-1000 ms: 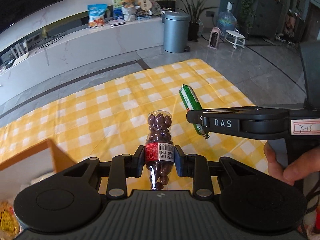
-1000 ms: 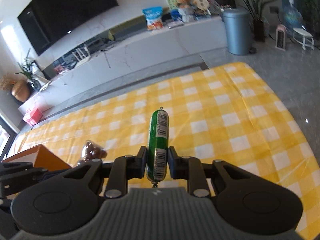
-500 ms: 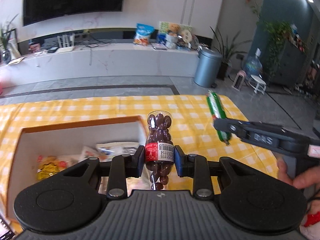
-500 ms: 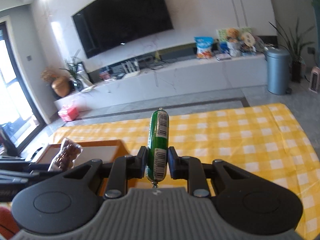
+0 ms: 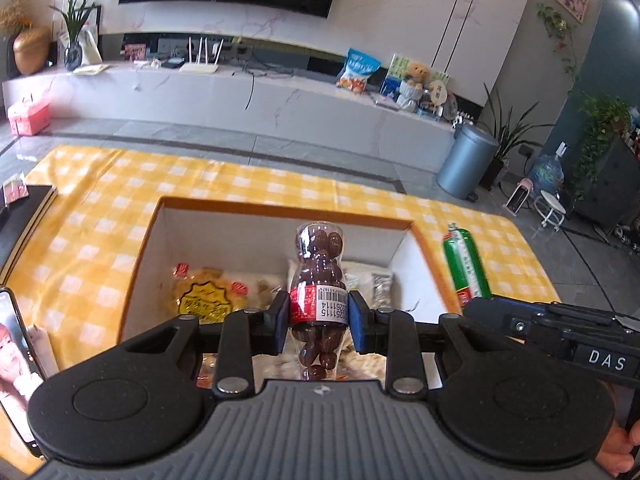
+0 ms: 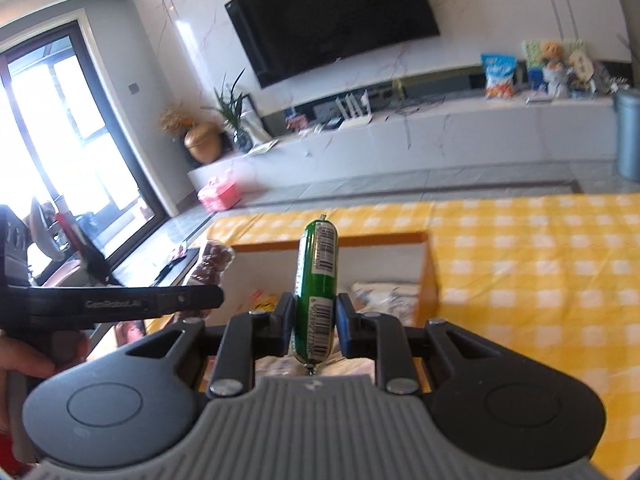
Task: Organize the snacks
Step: 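Lift both held items, carry them over the orange box and lower inside, then open both tools to release the bottle and sausage, then withdraw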
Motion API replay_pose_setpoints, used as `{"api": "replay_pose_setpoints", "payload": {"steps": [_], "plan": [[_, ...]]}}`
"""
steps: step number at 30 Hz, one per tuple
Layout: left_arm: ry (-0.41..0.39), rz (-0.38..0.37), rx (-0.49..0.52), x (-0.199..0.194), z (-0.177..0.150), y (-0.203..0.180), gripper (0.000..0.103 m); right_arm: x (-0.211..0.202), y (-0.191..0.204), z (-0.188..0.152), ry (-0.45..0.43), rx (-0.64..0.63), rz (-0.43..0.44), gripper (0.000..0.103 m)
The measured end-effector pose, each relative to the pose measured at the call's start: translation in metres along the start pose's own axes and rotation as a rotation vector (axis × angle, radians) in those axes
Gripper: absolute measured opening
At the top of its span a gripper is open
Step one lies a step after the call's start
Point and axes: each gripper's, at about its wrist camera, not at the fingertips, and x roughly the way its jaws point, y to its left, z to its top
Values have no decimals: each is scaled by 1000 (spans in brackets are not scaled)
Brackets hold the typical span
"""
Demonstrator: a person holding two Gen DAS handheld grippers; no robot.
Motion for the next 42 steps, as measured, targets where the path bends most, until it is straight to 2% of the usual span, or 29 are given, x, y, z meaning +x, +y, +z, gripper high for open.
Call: {"api": "replay_pose_setpoints", "payload": {"steps": [3,6,9,13,19,28,32,34,36,42], "plan": [[40,-8,-28,11,1,20,34,29,14,0,61,20,35,20],[68,-3,-54,22,-2,36,34,58,24,-2,123,34,24,20],[93,7,-91,35,-5,48,34,85,25,-5,188,56,-16,20],[139,7,-121,51,-15,58,34,103,20,-15,246,40,-111,20],[188,2,-164,67,-25,68,34,131,12,-22,336,64,-160,20],[235,-3,-138,78,-30,69,34,161,11,-25,425,54,-214,21],[242,10,-104,80,-31,64,35,166,13,-25,448,44,-232,24],[238,15,-102,79,-31,64,38,165,17,-25,446,17,-249,29],[230,10,-102,77,-32,64,52,163,20,-25,437,-9,-262,37],[208,9,-85,71,-30,63,62,152,30,-21,400,-66,-287,39]]}}
